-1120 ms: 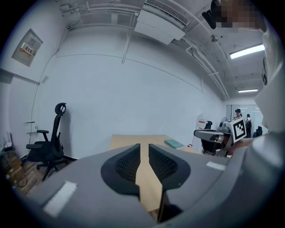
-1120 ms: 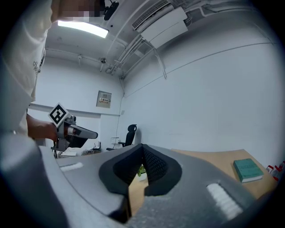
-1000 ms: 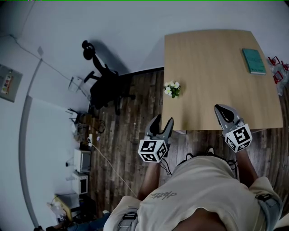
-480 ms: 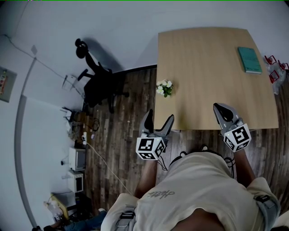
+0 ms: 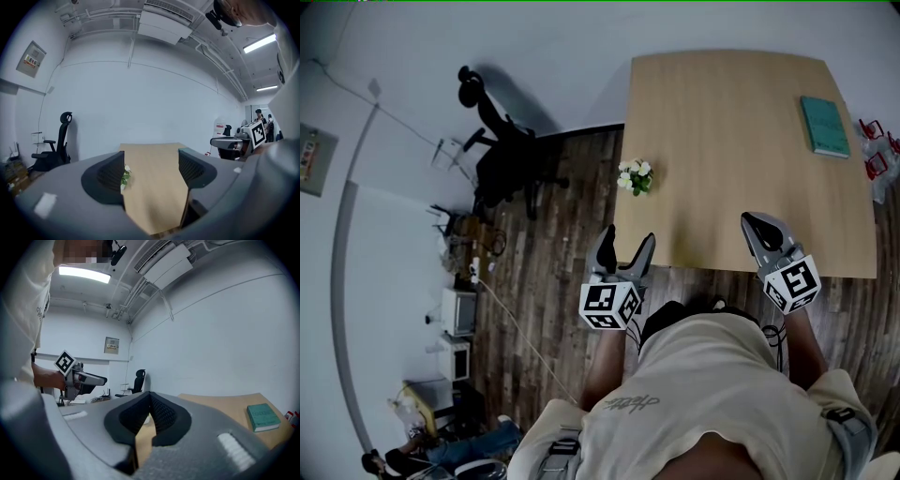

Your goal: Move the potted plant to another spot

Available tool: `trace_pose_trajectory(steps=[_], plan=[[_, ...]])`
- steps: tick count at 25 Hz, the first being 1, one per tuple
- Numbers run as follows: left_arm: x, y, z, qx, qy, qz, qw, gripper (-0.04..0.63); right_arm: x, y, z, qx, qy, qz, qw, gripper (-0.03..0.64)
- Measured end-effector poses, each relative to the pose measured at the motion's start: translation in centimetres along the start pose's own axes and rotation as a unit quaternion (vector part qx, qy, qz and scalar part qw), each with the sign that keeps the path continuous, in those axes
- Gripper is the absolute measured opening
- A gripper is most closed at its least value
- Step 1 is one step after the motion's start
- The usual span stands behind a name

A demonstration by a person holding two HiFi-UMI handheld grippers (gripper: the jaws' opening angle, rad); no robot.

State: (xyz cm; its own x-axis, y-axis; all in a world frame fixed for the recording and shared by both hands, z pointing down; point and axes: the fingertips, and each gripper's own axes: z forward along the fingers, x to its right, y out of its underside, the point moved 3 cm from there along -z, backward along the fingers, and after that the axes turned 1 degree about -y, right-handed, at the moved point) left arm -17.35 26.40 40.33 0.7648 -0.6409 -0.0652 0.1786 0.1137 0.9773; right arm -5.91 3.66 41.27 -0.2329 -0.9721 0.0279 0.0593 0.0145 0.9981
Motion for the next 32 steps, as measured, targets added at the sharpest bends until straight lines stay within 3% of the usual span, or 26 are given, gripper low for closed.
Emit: trace_pose_trajectory(steps=[6, 12, 24, 32], plan=[[0.7, 0.8, 0.0, -0.027, -0.012, 0.023, 0.9993, 0.379, 1.1, 1.3, 0.7, -0.007, -0.016, 0.021, 1.0, 0.002], [-1.2, 1.4, 1.0, -0.035, -0.012, 0.008, 0.9993, 0.371, 0.5, 2.4, 2.8, -0.022, -0.027, 0.027, 0.999, 0.002], [-6.5, -0.3, 7.8, -0.032, 0.031, 0.005, 0.999, 0.37, 2.1, 1.4, 8.9, -0.047, 0.013, 0.015, 0.999, 0.002], [-11.1, 0.8, 10.2, -0.049, 0.043, -0.001, 0.9979, 0.37, 1.0, 0.8, 14.0, -0.068, 0.023, 0.01, 0.997, 0.002]])
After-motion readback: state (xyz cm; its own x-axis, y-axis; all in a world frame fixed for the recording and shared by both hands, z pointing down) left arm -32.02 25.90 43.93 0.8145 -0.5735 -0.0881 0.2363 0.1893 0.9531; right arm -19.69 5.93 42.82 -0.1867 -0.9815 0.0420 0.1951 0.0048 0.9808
